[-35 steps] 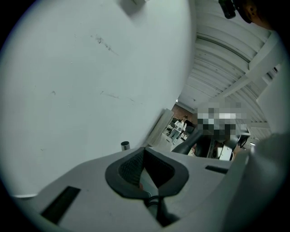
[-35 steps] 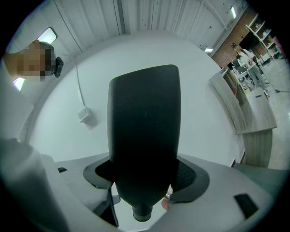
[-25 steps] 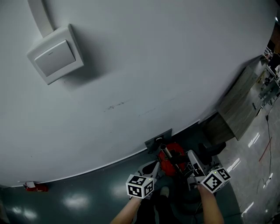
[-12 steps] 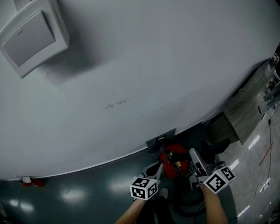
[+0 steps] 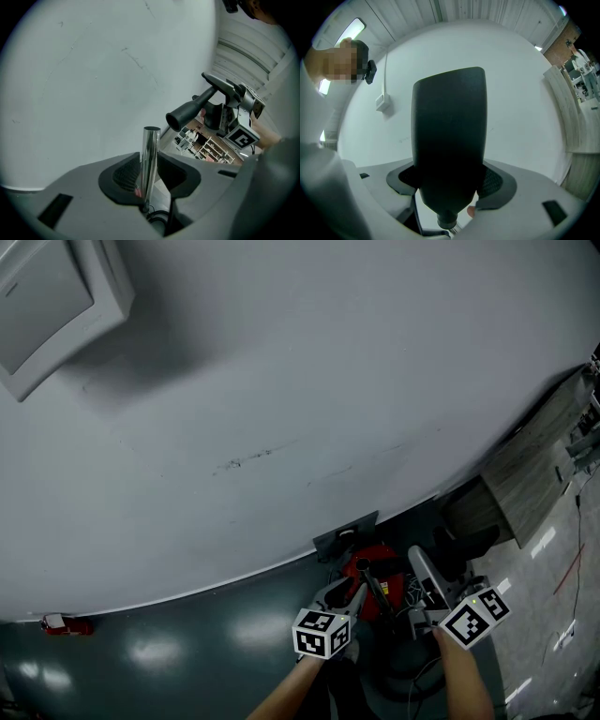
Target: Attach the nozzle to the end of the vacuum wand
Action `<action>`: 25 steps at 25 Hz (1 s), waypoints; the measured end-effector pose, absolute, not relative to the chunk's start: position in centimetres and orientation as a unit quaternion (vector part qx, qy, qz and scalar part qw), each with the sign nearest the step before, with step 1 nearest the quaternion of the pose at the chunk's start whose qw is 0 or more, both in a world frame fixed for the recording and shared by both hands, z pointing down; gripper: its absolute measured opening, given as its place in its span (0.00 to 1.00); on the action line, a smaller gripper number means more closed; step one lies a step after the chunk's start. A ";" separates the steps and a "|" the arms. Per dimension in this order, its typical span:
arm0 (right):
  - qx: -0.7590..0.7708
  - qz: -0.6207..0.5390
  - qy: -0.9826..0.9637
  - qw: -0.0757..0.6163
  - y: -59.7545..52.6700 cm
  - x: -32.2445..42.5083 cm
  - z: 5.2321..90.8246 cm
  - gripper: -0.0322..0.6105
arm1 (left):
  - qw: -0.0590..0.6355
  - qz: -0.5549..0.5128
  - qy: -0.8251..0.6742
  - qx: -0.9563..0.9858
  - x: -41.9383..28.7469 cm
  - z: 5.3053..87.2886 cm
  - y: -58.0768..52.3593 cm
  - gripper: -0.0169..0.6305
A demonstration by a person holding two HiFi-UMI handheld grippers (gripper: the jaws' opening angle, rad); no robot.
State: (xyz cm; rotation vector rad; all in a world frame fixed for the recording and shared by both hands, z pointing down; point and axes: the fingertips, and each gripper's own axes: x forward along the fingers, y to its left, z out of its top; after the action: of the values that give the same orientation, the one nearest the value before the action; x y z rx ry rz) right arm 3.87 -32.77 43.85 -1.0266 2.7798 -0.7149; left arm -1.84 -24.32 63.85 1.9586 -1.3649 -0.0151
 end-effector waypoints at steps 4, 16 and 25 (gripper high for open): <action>-0.335 -0.230 0.913 0.040 -33.0 3.4 44.1 0.58 | 0.365 -0.004 -0.529 0.766 -1.1 64.3 -25.6 0.23; -0.329 -0.220 0.918 0.024 -33.5 2.6 44.6 0.58 | 0.371 0.012 -0.516 0.772 0.5 66.1 -27.2 0.30; -0.324 -0.224 0.919 0.010 -33.8 1.7 45.8 0.58 | 0.356 0.021 -0.514 0.780 0.8 66.1 -27.5 0.26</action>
State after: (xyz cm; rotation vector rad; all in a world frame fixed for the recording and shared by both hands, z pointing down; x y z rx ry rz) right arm 1.70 -33.79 45.81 -1.0127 2.8676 -0.6995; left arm 0.77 -27.46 66.12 2.0150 -1.3270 0.0537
